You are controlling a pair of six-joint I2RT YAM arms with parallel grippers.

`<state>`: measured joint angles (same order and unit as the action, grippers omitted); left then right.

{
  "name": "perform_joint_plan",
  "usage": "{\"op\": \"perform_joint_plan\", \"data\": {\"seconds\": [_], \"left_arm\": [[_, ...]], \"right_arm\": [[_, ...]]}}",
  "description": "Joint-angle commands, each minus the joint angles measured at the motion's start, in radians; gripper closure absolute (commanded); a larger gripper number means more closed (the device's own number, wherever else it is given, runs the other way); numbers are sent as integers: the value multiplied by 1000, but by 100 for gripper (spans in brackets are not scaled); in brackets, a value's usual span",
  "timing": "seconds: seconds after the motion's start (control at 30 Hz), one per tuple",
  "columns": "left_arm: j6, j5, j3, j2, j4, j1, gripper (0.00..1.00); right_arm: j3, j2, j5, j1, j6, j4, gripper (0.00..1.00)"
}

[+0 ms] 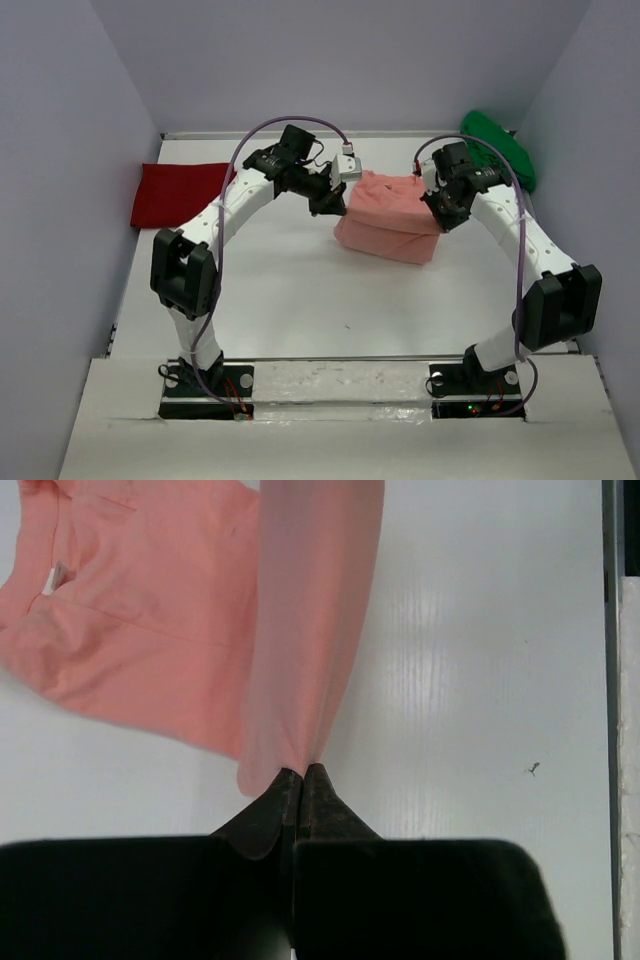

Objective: Fold and stack the t-shirts
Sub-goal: Fold the tshirt

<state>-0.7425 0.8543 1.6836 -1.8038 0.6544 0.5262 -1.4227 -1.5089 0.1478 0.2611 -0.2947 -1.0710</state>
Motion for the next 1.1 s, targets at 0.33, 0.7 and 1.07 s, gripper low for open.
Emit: {"op": "perform_joint_plan", "data": {"seconds": [0.33, 0.7, 1.07], "left_arm": [[75, -57, 126, -95, -108, -15, 100], [118, -115, 191, -167, -179, -46, 100], [175, -153, 324, -310, -251, -74, 100]], "right_arm": [[-91, -111, 213, -11, 38, 120, 100], [-189, -238, 285, -11, 32, 209, 100], [-257, -390, 340, -11, 25, 299, 100]]}}
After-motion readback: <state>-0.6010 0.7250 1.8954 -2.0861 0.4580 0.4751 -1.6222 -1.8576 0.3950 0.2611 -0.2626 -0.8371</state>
